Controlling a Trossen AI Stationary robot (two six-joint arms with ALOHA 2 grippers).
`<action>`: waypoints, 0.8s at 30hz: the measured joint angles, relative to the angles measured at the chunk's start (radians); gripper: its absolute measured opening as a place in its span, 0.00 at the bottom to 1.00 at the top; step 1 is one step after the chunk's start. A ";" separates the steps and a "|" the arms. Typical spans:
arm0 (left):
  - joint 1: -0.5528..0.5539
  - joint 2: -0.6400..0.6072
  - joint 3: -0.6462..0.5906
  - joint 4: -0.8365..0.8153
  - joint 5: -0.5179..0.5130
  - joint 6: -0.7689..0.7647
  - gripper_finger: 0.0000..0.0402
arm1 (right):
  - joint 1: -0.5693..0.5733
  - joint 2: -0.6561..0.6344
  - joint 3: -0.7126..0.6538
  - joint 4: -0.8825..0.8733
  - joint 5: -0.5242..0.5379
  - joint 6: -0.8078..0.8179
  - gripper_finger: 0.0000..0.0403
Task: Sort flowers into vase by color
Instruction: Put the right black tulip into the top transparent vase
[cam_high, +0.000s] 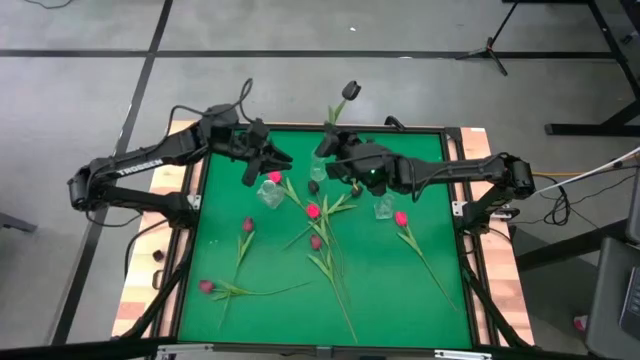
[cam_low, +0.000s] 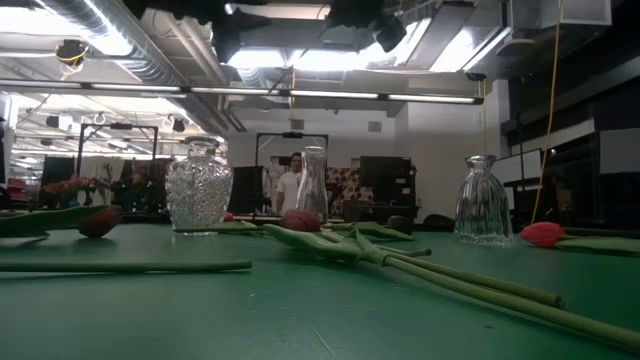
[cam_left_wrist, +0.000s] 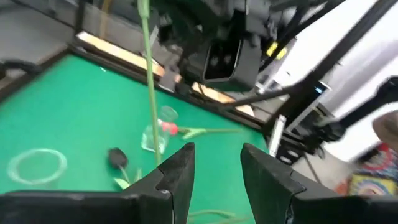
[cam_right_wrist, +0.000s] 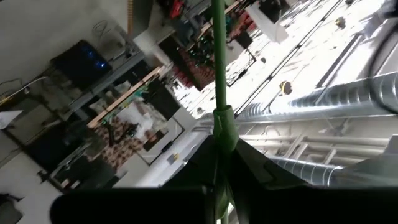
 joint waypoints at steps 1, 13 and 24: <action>0.003 0.015 0.000 0.002 0.011 0.000 0.32 | 0.001 0.000 0.000 0.001 -0.011 0.000 0.06; 0.000 0.166 0.000 0.050 0.161 0.019 0.32 | 0.045 0.000 0.000 0.003 -0.071 0.025 0.06; -0.009 0.169 0.000 0.088 0.202 -0.009 0.32 | 0.078 0.000 0.000 0.002 -0.182 0.035 0.06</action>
